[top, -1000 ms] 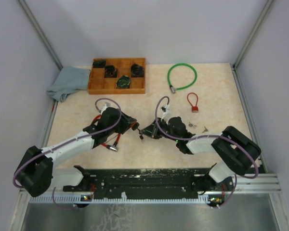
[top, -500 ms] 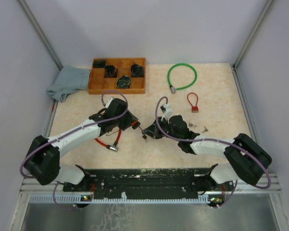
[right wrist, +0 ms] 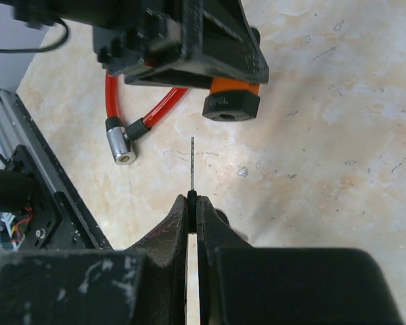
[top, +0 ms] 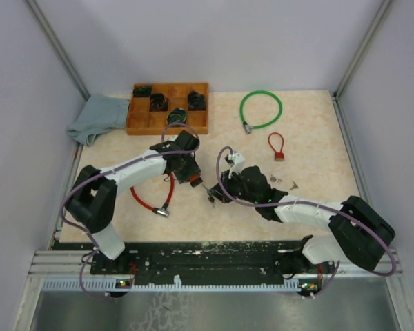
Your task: Unlock with the key
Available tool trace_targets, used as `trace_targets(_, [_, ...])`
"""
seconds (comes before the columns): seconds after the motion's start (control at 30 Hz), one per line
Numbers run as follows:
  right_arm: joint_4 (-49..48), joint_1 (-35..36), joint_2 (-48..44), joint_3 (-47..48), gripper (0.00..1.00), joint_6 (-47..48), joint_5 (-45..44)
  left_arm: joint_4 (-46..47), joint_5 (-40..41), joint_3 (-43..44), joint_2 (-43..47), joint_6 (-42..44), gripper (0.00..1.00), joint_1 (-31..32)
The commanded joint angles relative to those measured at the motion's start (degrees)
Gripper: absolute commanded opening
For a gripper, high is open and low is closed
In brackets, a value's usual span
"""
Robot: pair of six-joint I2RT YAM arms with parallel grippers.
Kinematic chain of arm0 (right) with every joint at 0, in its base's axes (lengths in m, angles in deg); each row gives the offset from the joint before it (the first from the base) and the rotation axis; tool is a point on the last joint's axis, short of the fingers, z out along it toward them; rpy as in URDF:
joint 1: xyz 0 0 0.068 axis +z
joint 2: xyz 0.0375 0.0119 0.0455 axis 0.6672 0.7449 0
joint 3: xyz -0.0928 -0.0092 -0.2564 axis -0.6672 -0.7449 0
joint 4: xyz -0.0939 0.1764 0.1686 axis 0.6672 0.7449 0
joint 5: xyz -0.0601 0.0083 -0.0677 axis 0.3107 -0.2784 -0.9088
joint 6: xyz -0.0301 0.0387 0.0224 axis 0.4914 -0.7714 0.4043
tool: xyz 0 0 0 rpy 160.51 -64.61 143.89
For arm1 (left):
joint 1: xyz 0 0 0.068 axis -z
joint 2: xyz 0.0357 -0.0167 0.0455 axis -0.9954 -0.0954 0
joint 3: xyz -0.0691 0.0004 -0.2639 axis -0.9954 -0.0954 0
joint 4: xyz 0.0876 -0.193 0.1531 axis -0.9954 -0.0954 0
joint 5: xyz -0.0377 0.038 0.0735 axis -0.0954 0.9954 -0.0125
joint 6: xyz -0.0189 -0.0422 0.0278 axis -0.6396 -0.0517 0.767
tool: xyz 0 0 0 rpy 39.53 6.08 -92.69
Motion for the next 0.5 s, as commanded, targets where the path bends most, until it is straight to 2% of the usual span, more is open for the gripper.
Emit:
trace_targets(0.0, [-1.04, 0.54, -2.37, -0.01, 0.00, 4.82, -2.41, -4.15, -1.36, 2.73, -4.66, 2.91, 0.13, -0.23])
trace_targets(0.1, [0.09, 0.62, -2.40, -0.03, 0.00, 6.11, -4.21, -3.77, -1.63, 3.12, -7.31, 3.22, 0.26, -0.23])
trace_targets(0.17, [0.88, 0.63, -2.30, 0.00, 0.00, 6.81, -5.00, -4.11, -1.29, 3.54, -8.45, 3.51, 0.29, -0.15])
trace_targets(0.3, [1.46, 0.63, -2.37, -0.13, 0.00, 7.41, -5.80, -4.16, -0.41, 3.81, -9.22, 4.10, 0.52, -0.05])
trace_targets(0.47, [2.30, 1.04, -2.46, 0.20, 0.00, 8.67, -6.78, -3.74, -0.86, 3.32, -8.06, 4.88, 0.74, -0.09])
